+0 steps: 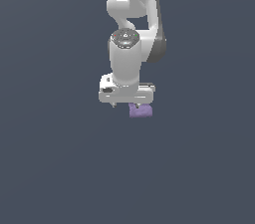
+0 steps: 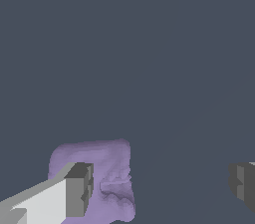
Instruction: Pick up the object and move it to a goal position.
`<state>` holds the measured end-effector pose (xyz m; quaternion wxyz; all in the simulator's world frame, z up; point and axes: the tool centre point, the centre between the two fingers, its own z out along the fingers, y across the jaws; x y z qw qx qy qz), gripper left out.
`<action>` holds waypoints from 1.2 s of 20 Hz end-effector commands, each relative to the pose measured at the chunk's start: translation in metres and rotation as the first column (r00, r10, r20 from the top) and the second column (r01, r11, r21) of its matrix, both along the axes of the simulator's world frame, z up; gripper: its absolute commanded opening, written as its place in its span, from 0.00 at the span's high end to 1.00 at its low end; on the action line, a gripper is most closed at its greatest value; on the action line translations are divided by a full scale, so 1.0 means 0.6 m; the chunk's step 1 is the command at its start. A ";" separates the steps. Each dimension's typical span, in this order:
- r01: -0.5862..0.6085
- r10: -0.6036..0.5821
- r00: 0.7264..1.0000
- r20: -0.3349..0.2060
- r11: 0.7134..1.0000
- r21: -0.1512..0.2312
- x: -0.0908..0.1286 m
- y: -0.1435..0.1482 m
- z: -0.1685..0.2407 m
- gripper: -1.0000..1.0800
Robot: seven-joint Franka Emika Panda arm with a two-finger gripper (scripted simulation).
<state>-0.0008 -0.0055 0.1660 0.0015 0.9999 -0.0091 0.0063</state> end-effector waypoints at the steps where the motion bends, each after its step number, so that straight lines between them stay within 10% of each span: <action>1: 0.000 0.000 1.000 0.000 1.000 0.000 0.000 0.000 0.000 0.04; 24: -0.027 0.027 1.000 0.005 0.999 0.017 -0.030 0.051 -0.040 0.04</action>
